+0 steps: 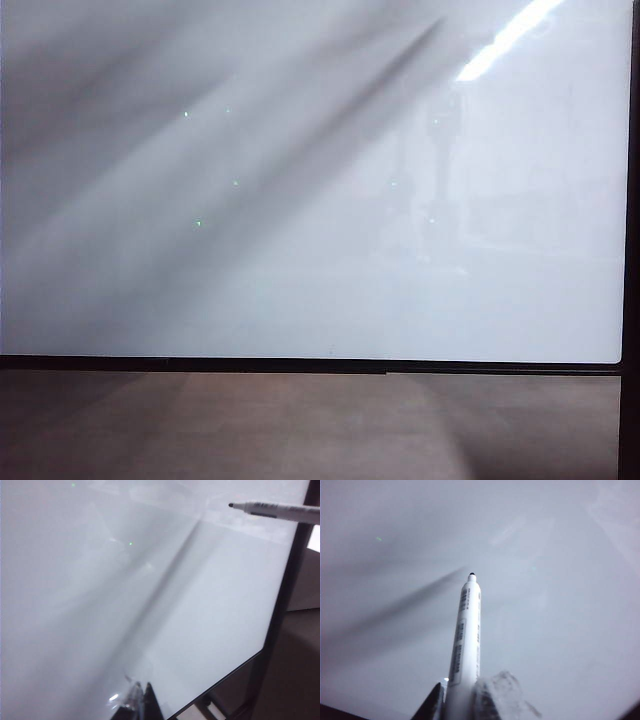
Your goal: Reach to the right to find the marker pen, pick it up, and write the number 4 on the whiteboard.
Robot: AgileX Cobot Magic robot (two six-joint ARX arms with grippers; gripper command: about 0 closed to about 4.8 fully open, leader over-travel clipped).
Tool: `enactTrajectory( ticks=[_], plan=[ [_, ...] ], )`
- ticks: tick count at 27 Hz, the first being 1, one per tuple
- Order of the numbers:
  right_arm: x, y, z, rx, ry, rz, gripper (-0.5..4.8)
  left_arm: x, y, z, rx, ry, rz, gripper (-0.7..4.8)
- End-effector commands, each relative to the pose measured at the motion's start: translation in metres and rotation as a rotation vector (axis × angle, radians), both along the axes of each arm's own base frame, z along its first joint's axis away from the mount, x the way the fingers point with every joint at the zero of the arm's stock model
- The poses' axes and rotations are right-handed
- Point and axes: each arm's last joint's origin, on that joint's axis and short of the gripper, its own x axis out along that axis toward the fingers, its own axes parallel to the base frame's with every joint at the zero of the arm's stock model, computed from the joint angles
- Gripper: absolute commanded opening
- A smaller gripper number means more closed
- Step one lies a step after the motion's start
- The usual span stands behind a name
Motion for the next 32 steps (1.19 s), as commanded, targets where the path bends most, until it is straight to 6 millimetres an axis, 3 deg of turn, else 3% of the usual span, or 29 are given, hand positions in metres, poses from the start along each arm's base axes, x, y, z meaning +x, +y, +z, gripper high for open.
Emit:
enactTrajectory(
  ticks=[1,32],
  plan=[
    [0.001,-0.001,0.005,-0.010,-0.039,-0.028,-0.02,-0.002,0.001,0.006,-0.016,-0.021,-0.014,-0.05],
    [0.030,0.005,-0.007,-0.087,-0.069,-0.070,-0.02,-0.002,0.001,0.005,-0.010,-0.014,-0.018,-0.05]
  ],
)
